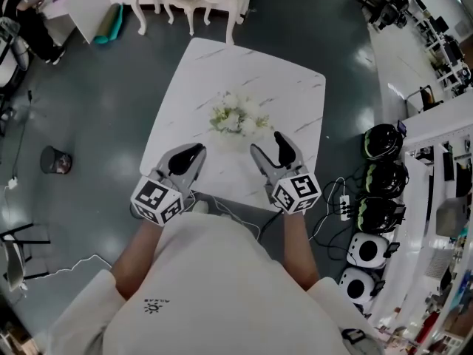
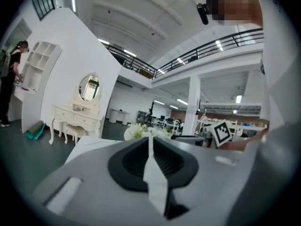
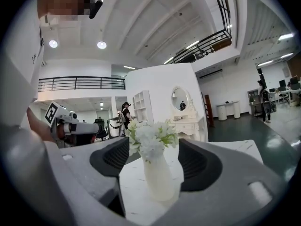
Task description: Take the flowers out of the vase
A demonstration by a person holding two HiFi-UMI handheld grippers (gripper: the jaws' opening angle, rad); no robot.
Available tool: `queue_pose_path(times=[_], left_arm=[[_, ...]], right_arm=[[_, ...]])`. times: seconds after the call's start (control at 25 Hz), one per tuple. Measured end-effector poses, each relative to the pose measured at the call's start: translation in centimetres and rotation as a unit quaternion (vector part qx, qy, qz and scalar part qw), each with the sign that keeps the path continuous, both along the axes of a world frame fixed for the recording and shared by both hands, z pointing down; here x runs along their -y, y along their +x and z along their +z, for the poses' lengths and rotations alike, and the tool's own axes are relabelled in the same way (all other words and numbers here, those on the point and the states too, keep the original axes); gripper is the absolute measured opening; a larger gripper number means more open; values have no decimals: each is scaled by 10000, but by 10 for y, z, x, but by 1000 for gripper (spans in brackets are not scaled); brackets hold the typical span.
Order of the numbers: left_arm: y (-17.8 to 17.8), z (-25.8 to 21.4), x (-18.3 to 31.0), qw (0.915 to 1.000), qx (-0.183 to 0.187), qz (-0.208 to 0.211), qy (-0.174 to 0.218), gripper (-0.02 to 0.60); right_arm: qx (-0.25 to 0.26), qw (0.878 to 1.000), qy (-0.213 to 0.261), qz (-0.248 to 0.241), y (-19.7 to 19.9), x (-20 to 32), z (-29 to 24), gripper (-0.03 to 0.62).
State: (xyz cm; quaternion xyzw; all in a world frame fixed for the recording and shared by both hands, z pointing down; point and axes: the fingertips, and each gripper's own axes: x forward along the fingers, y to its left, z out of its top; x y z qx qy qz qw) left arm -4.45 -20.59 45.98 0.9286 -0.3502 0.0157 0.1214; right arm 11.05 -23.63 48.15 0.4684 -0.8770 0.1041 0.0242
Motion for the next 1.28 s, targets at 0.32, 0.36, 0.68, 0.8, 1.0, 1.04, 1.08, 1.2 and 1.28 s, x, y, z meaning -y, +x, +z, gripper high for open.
queue_pose_path(times=[0.32,0.36,0.68,0.8,1.0,1.04,1.08,1.2,1.28], left_arm=[[0,0,-1,9999,89,-137,-25,-8],[0,0,-1,9998,97,-154,-30,-8],[0,1,-1,9995,144,-272,-40,-8],[-1,0,-1,9993,170,-333,-37,-8],[-6,-1,-1,9988,184,-443,-43,-8],[-8,0,-1,9987,186,-464,-38,-8],[-10,0,-1,9986,191,-486,-36,-8],[-13,-1,-1,9983,198,-553,-51,-8],[-15,-1,-1,9981,204,-578,-57,-8]], right_arm=[[22,10000,-89,-32,5,4,8,333],[28,9999,-96,-31,7,5,8,333],[38,9996,-115,-258,4,10,13,385],[70,9990,-96,-433,-1,14,11,412],[5,9968,-109,-798,-14,22,14,458],[-37,9961,-115,-869,-18,23,16,468],[-91,9956,-121,-927,-21,25,18,477],[-203,9947,-124,-1005,-24,29,22,483],[-205,9944,-112,-1032,-26,33,22,483]])
